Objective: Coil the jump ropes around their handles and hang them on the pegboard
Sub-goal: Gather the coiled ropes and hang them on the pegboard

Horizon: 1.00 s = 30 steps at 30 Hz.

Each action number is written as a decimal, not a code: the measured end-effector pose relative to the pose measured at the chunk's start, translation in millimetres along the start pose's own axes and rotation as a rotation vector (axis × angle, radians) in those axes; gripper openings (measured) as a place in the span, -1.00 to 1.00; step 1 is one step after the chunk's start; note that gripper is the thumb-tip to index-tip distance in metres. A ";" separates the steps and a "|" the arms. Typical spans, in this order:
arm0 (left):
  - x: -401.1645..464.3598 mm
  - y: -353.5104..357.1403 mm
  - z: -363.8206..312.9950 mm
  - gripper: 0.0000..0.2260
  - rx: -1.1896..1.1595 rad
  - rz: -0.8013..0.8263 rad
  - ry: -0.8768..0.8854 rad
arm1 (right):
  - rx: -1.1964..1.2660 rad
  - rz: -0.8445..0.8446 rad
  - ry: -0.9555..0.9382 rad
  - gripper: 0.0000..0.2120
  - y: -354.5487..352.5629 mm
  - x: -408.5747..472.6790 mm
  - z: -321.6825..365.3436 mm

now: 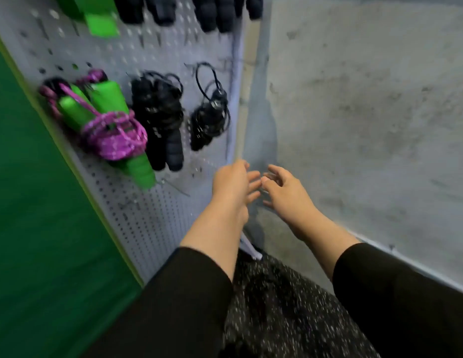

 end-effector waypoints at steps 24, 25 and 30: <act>73.4 -74.9 341.4 -0.55 1.464 0.065 -0.303 | 0.069 0.236 0.992 -0.58 35.4 -292.8 -289.9; 75.7 -82.0 351.4 -0.56 1.459 0.055 -0.340 | 0.101 0.224 1.038 -0.61 41.5 -299.5 -292.3; 82.6 -107.0 388.3 -0.64 1.440 0.017 -0.498 | 0.186 0.218 1.193 -0.85 61.2 -321.5 -302.0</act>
Point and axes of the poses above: each hand's wrist, its own x-axis towards the middle knuckle, its own y-axis out of the palm, z = x × y, the point moved 3 cm from there along x, towards the middle knuckle, and after that the axes turned 12 degrees about -y, right-handed, at the moved point
